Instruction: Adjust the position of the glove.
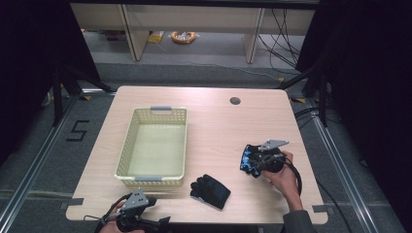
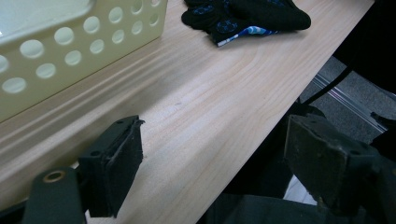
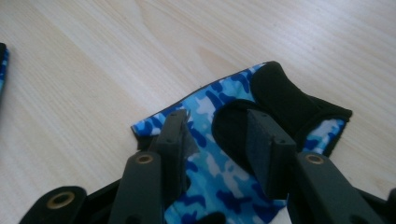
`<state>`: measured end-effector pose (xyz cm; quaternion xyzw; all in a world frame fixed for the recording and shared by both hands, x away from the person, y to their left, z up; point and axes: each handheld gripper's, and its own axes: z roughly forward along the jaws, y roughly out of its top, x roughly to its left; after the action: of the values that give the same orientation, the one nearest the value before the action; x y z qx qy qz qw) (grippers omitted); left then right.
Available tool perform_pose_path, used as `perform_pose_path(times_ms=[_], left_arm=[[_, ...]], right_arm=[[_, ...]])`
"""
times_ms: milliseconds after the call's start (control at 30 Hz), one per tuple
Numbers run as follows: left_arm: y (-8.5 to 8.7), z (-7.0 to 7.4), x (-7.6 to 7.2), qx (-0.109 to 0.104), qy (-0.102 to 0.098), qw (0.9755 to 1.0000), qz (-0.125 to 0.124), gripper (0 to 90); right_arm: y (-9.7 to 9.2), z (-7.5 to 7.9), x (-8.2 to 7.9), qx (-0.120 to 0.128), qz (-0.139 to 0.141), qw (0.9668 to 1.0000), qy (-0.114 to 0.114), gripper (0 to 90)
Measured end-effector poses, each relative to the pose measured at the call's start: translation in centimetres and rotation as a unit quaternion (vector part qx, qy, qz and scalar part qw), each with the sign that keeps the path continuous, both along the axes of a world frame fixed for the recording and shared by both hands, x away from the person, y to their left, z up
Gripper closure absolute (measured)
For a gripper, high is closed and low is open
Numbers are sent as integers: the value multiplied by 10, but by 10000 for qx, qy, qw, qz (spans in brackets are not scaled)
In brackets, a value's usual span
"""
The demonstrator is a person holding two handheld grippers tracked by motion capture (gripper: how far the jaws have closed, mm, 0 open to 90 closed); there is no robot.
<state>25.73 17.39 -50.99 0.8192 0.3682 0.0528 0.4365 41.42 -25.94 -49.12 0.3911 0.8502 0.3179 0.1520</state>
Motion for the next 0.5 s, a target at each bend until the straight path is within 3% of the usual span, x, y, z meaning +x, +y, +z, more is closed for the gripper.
perform_pose_path(times_ms=[33, 67, 100, 133, 200, 233, 300, 333, 500], left_arm=[[0, 0, 0, -10, 23, 10000, 6, 188], [0, 0, 0, -10, 23, 10000, 6, 188], [2, 1, 1, 131, -3, 9999, -52, 188], [1, 1, 0, 25, 12, 10000, 7, 188], [2, 1, 0, 126, 3, 9999, -47, 188], [0, 0, 0, 15, 52, 10000, -13, 188], [0, 0, 0, 4, -1, 10000, 12, 188], [0, 0, 0, 4, -1, 10000, 12, 189], [0, 0, 0, -1, 22, 10000, 34, 189]], right_arm=[[0, -5, 3, -63, 96, 9998, 187, 598], [0, -5, 3, -63, 96, 9998, 187, 598], [-2, -10, 3, 25, 124, 9998, 123, 620], [-4, -11, 3, 107, 82, 9999, 62, 646], [-6, -10, 2, 130, 85, 9998, 128, 677], [-9, -13, 2, 169, 90, 9998, 0, 724], [-11, -11, 0, 146, 115, 9998, 114, 759], [-9, -14, 0, 233, 32, 9997, -43, 773], [-8, -10, -2, 57, 75, 9998, 157, 846]])
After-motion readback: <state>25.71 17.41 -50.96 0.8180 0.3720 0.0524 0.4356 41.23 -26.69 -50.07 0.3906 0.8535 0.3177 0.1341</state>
